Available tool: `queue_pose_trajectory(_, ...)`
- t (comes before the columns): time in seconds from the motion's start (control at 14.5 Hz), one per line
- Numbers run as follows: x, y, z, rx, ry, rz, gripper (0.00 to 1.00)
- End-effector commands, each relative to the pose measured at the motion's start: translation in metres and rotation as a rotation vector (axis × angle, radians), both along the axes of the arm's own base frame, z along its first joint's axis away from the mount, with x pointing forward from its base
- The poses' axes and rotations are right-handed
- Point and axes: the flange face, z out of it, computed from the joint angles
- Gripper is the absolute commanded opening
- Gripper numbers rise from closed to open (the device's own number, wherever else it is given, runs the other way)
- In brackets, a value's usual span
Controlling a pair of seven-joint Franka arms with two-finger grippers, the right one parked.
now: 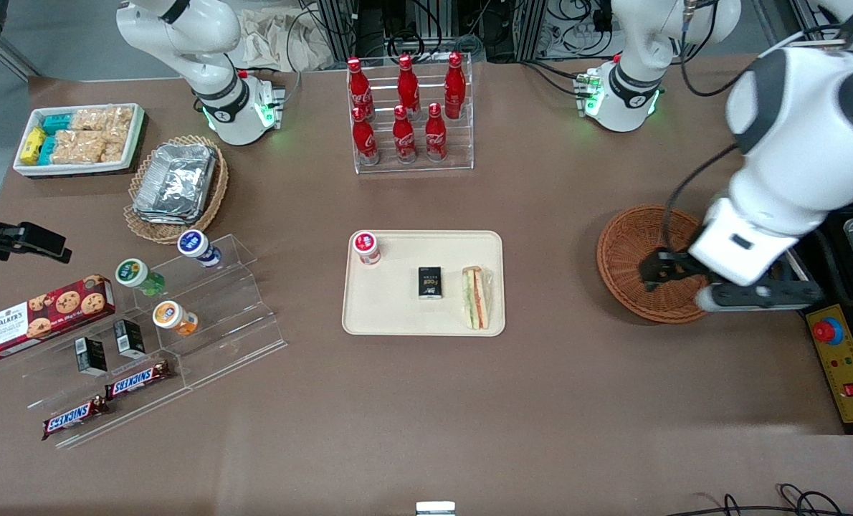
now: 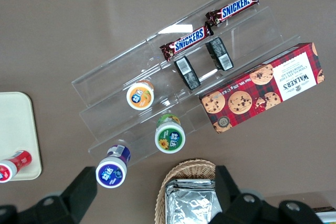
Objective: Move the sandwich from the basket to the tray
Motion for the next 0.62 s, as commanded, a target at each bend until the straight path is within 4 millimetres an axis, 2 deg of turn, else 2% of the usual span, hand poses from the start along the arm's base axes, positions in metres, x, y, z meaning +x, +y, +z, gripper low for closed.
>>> queue_pose_trajectory(0.0,0.000,0.058,0.016,-0.003,-0.001,-0.020,1.00)
queue_pose_trajectory(0.14,0.001,0.092,0.030,-0.002,-0.003,0.021,0.99)
queue_pose_trajectory(0.28,0.004,0.126,0.034,-0.014,0.001,0.073,0.99)
queue_pose_trajectory(0.42,0.004,0.141,0.034,-0.019,-0.001,0.033,0.99)
queue_pose_trajectory(0.55,0.003,0.141,0.035,-0.017,-0.003,0.026,0.99)
